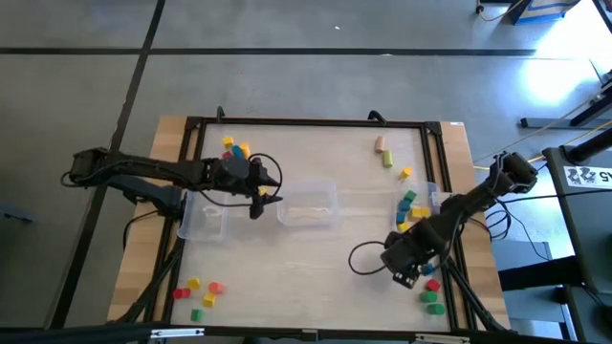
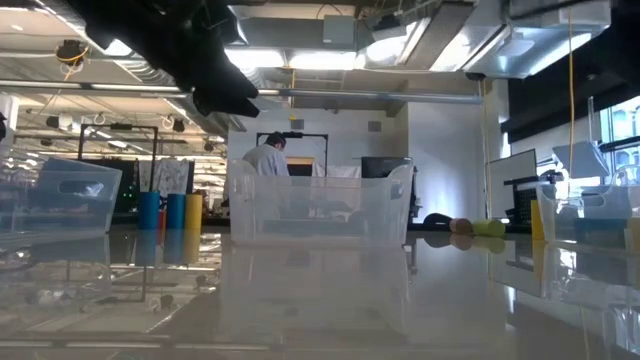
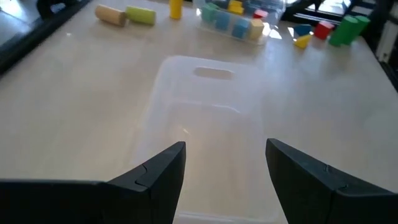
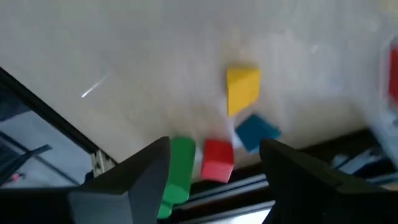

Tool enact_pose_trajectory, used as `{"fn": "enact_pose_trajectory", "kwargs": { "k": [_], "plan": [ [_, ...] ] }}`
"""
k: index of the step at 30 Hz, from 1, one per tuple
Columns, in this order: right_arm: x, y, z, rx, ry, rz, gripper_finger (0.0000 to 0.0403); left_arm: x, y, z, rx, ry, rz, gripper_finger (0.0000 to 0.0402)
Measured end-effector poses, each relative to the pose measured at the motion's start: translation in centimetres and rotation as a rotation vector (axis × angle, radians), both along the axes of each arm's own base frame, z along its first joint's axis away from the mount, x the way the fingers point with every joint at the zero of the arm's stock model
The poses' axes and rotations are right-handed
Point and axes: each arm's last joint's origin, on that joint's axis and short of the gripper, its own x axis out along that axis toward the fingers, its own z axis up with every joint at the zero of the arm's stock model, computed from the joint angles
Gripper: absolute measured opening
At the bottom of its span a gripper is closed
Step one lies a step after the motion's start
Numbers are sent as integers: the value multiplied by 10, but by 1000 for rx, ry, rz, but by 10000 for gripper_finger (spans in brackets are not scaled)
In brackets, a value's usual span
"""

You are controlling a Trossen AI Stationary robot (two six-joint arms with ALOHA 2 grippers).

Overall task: Sort blocks by size
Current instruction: Put the red cube block into the right transparent bin

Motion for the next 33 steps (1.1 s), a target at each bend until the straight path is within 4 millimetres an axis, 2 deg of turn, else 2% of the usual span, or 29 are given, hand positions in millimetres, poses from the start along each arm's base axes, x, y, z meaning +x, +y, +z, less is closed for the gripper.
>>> {"fn": "enact_pose_trajectory", "kwargs": {
  "k": [4,12,18,24,33],
  "plan": [
    [-10,8,-7,48,77,-18,207,0,-8,0,-12,0,-25,219],
    [-27,30,-26,99,77,-21,108,1,-19,1,-20,-15,-69,219],
    [-41,33,-39,62,115,-25,52,1,-20,1,-12,-14,-76,219],
    [-49,32,-47,35,138,-34,27,1,-20,1,-12,-14,-75,219],
    [-55,33,-60,79,162,-43,23,1,-20,1,-7,-14,-77,219]
  ]
}}
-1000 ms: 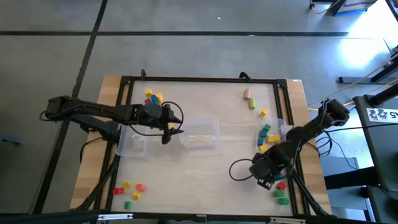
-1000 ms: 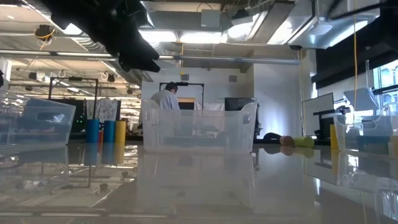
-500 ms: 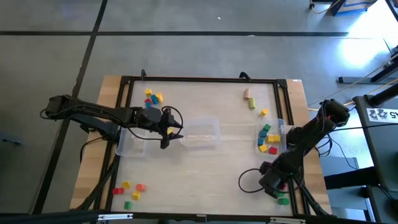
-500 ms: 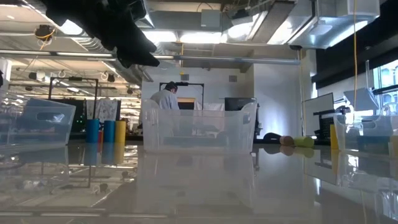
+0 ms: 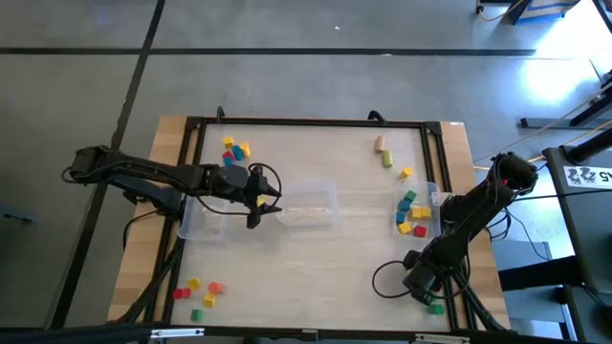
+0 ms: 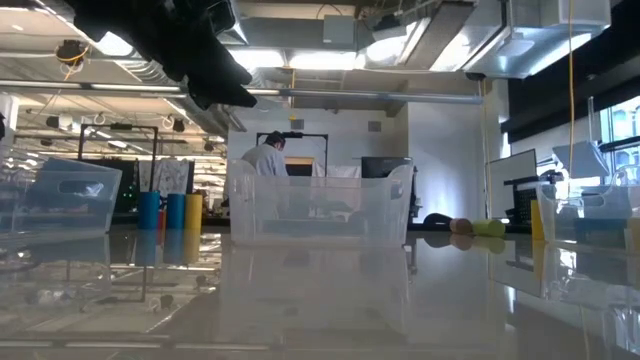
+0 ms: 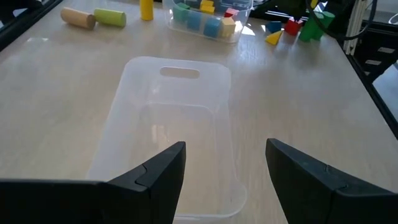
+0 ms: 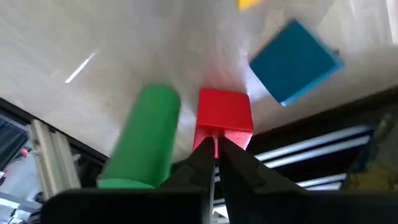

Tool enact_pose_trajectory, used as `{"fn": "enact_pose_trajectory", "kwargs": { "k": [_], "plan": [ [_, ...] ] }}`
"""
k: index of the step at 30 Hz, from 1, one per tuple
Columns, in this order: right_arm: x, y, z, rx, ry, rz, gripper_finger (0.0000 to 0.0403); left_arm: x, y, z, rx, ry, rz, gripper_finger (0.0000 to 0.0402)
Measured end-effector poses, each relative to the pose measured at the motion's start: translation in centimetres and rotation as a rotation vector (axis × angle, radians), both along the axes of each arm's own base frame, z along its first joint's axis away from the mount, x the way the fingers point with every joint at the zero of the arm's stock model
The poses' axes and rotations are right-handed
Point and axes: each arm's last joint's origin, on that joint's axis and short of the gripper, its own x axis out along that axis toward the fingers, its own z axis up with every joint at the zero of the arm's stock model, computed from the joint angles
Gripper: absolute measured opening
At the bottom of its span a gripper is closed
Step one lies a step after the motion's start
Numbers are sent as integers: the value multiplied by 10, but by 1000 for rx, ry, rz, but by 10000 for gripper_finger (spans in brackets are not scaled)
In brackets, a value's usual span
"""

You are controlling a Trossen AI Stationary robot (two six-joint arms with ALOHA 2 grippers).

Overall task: Sort blocks by size
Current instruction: Put the red cube block into the right transparent bin

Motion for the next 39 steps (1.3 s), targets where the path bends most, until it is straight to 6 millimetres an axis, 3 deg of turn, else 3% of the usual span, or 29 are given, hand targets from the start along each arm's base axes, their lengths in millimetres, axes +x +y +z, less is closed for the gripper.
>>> {"fn": "enact_pose_trajectory", "kwargs": {
  "k": [7,18,27,35,39],
  "plan": [
    [-2,1,0,2,9,4,23,0,0,0,7,0,-3,219],
    [3,1,0,-50,-114,-3,23,0,0,0,20,0,-6,219],
    [14,8,1,-35,-302,-40,23,0,0,0,19,0,-6,219],
    [20,8,1,-131,-479,-69,23,1,0,1,11,-16,-1,219],
    [22,9,2,-105,-495,-70,24,1,0,1,5,-17,1,219]
  ]
}}
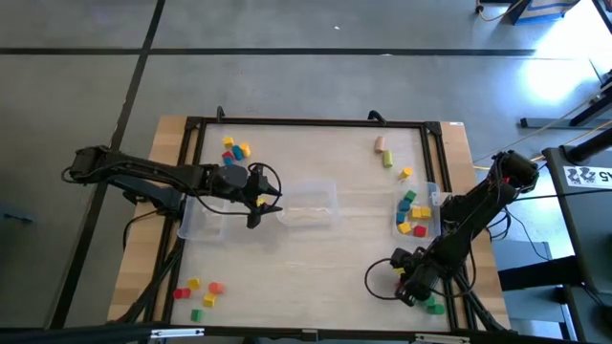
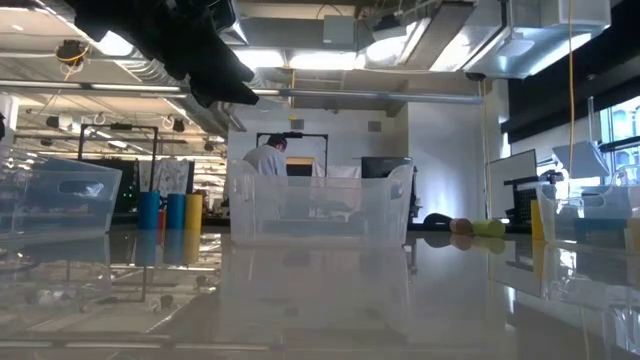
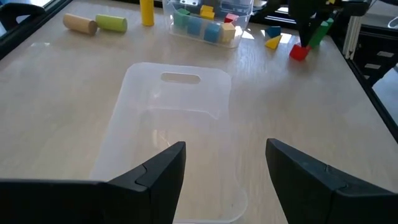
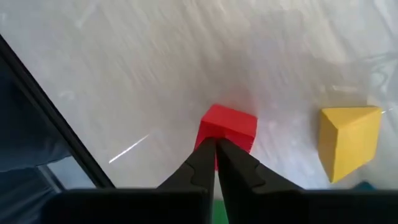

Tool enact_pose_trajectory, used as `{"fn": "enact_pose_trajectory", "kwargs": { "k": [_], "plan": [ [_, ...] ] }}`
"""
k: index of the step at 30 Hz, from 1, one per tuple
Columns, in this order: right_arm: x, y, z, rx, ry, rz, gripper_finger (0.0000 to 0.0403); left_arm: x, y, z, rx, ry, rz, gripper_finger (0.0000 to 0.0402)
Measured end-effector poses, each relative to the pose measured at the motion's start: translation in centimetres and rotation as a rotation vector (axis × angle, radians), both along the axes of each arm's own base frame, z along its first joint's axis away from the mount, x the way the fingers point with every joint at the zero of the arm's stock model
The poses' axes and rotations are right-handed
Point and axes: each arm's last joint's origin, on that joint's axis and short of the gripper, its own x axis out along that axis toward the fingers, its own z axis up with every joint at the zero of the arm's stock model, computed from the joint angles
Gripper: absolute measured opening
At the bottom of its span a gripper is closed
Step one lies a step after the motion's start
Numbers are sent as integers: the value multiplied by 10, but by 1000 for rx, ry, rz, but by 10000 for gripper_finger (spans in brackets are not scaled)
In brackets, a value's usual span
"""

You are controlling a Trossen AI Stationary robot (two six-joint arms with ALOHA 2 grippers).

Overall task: Sort blocks by size
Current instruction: Put the red cube block into the right transparent bin

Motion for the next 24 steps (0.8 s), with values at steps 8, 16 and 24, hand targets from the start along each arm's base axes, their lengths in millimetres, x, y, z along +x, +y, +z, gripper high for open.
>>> {"fn": "enact_pose_trajectory", "kwargs": {
  "k": [8,16,24],
  "plan": [
    [3,4,26,31,1,-24,98,0,0,0,0,-2,0,219],
    [3,5,22,6,49,-64,244,0,0,0,-6,0,3,219],
    [9,13,1,-36,100,-65,320,0,0,0,-4,1,2,219]
  ]
}}
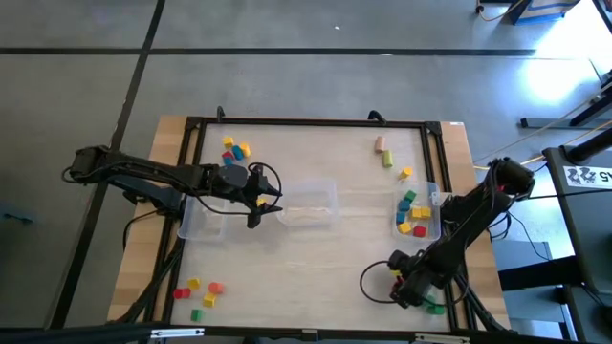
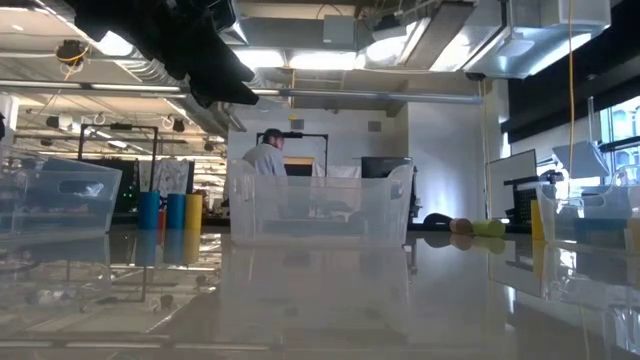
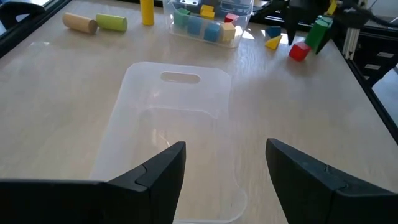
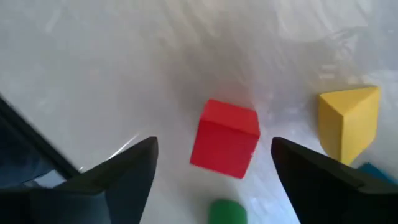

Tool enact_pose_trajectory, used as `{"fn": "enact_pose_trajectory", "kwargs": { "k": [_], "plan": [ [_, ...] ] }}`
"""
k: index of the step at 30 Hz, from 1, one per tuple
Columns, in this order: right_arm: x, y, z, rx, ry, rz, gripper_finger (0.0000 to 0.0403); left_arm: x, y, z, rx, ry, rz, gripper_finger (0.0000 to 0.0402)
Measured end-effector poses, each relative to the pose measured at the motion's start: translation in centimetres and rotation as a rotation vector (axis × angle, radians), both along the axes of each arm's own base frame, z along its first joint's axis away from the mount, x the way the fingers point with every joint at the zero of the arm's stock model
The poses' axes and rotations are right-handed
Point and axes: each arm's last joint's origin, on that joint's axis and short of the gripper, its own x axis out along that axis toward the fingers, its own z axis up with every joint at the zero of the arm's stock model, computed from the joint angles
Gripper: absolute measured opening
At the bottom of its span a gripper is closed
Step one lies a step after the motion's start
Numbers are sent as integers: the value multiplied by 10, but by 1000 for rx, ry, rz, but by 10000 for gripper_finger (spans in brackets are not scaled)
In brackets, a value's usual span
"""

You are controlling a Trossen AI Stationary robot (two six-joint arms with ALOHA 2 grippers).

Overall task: Sort blocks by size
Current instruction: Put the red cube block into the right transparent bin

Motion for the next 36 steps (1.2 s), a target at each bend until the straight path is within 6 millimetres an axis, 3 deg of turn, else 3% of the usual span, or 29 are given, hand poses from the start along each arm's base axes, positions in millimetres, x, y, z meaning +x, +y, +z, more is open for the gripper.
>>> {"fn": "enact_pose_trajectory", "kwargs": {
  "k": [11,27,36],
  "plan": [
    [4,4,-17,-53,38,-4,316,0,0,0,-1,0,0,219],
    [3,3,-18,-78,30,4,138,0,0,0,-3,0,1,219],
    [9,9,-1,-80,0,80,145,0,0,0,-3,1,1,219]
  ]
}}
